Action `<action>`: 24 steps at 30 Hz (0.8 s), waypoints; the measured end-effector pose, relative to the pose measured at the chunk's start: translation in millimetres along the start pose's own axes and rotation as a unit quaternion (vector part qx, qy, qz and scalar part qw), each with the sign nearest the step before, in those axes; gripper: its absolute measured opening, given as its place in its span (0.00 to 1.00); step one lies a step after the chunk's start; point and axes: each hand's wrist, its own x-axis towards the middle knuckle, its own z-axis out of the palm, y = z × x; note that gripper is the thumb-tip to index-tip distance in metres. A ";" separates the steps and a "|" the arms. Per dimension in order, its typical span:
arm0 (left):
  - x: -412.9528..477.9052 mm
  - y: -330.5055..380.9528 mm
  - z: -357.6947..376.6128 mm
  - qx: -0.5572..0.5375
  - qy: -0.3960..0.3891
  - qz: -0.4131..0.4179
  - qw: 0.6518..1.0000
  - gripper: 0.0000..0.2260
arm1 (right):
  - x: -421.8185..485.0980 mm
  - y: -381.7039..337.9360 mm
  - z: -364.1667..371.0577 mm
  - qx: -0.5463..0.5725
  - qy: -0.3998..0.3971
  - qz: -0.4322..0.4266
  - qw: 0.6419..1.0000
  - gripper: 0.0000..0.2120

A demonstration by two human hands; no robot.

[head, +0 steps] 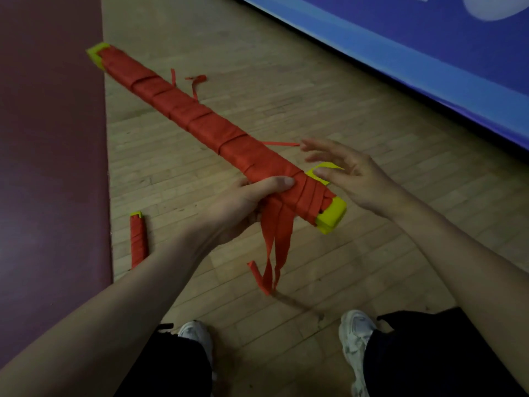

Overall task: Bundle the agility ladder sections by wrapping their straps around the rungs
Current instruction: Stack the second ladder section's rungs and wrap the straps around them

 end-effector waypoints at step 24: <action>-0.9 -12.4 -6.6 0.046 -0.199 -0.112 0.973 0.16 | -0.9 16.6 5.0 -0.329 -0.131 -0.189 0.916 0.24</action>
